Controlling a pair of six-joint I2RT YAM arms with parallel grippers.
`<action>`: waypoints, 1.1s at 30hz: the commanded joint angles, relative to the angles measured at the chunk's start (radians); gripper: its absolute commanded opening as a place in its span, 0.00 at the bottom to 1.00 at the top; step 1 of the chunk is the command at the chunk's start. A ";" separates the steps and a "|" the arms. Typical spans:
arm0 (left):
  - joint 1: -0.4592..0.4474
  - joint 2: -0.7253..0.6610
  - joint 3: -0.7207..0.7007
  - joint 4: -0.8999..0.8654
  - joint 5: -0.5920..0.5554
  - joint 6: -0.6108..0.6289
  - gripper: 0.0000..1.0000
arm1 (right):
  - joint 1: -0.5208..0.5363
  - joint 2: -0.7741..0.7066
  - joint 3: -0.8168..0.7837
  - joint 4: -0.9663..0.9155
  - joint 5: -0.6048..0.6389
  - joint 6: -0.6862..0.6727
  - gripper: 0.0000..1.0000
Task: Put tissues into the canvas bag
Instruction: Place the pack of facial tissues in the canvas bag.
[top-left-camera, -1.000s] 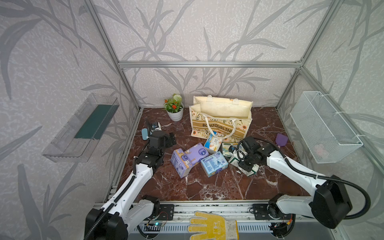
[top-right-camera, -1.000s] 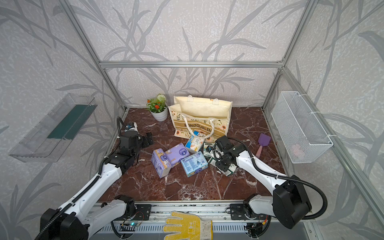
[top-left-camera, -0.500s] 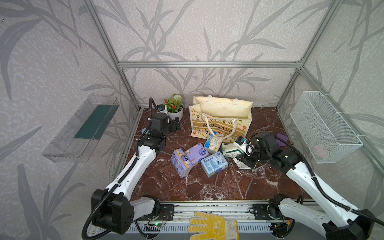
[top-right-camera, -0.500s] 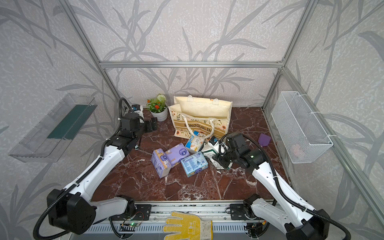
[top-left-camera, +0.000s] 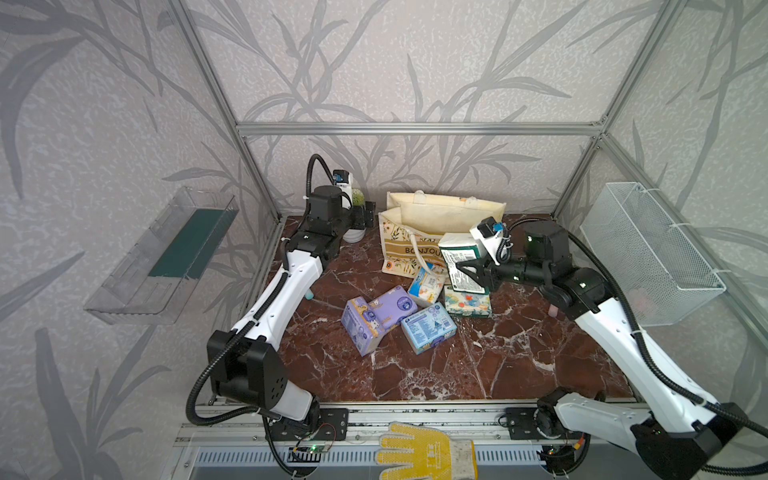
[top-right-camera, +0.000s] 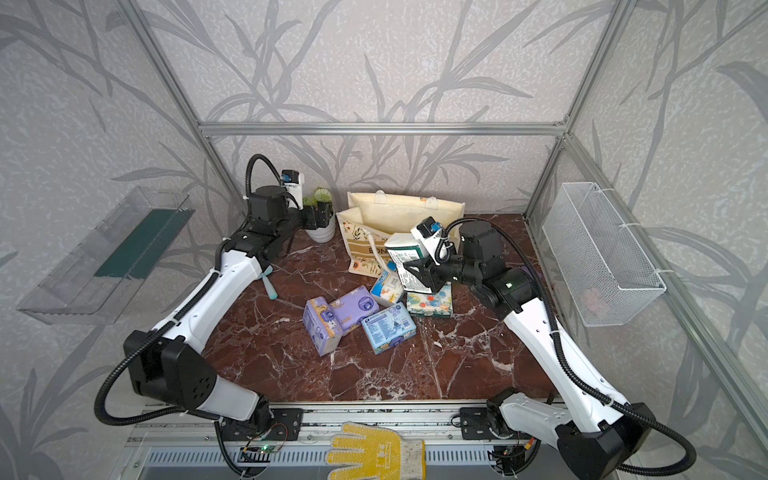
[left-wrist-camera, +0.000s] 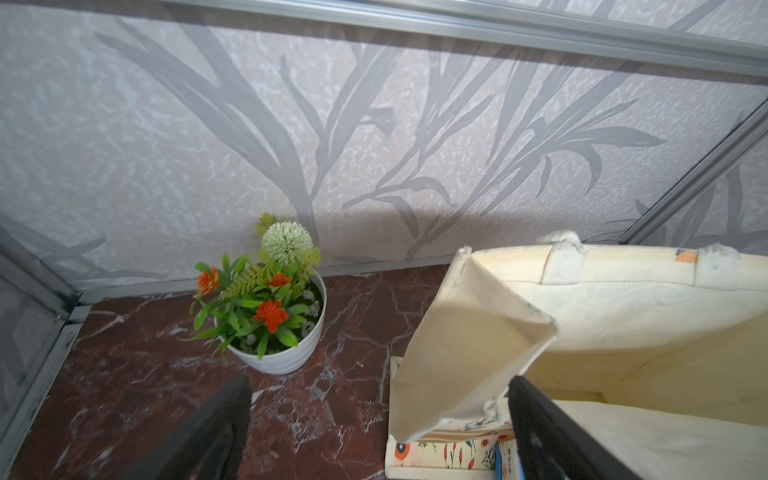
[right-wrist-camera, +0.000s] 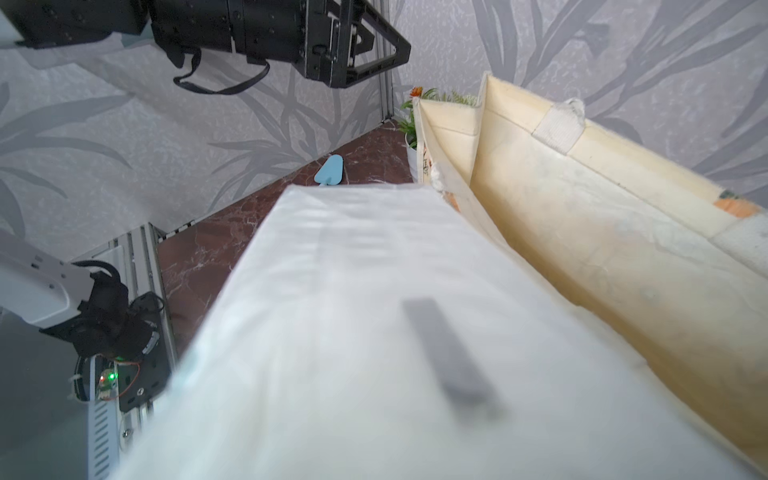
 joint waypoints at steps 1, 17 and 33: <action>-0.003 0.044 0.079 -0.053 0.109 0.055 0.94 | -0.002 0.092 0.110 0.079 0.036 0.111 0.40; -0.010 0.273 0.371 -0.321 0.314 0.194 0.72 | -0.002 0.552 0.563 0.102 0.207 0.373 0.41; -0.029 0.297 0.398 -0.417 0.340 0.307 0.61 | 0.000 0.832 0.899 -0.144 0.224 0.423 0.38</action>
